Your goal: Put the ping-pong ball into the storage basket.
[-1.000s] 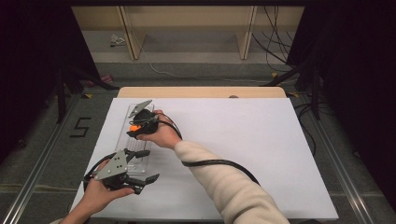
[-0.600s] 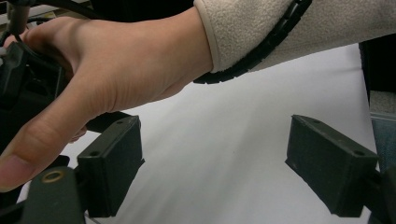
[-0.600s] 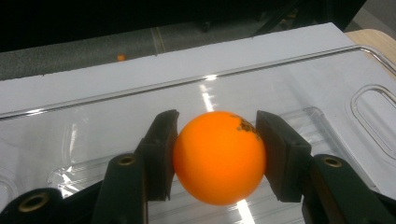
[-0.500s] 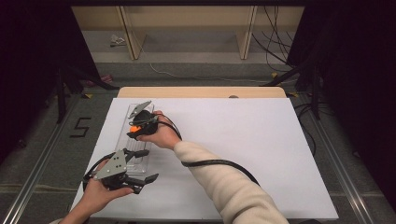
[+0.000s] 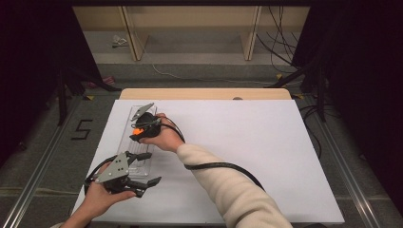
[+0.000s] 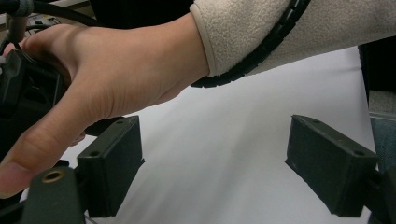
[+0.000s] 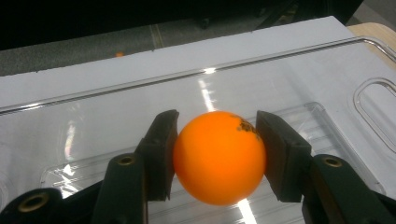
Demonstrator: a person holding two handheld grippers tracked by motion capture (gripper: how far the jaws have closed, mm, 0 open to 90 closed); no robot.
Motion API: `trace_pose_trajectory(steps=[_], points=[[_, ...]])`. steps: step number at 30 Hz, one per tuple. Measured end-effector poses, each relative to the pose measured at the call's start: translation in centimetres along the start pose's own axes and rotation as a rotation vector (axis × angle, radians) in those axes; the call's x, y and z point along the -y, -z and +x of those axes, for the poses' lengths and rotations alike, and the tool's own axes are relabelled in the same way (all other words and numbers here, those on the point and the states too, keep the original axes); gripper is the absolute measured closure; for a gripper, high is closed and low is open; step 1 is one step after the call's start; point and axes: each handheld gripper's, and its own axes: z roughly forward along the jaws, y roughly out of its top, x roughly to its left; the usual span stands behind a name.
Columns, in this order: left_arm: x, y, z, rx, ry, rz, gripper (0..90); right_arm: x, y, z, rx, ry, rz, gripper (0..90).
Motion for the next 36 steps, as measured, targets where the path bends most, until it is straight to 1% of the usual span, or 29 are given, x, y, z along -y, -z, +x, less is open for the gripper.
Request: trace_pose_trajectory(steps=[8,17,27,32,36], points=[[0.0,0.0,0.0,0.000,0.000,0.000,18.0,0.0,-0.1,0.0,0.001,0.000,0.001,51.1],[0.0,0.0,0.0,0.000,0.000,0.000,18.0,-0.2,0.2,0.0,-0.001,0.000,-0.017,49.3],[0.0,0.0,0.0,0.000,0.002,-0.001,17.9,-0.5,0.9,0.0,0.010,-0.009,-0.055,35.8],[0.0,0.0,0.0,0.000,0.002,-0.001,17.9,-0.6,2.0,-0.2,0.023,-0.019,-0.083,26.6],[0.0,0.0,0.0,0.000,0.002,0.000,17.9,-0.4,2.9,-0.5,0.035,-0.031,-0.092,19.7]])
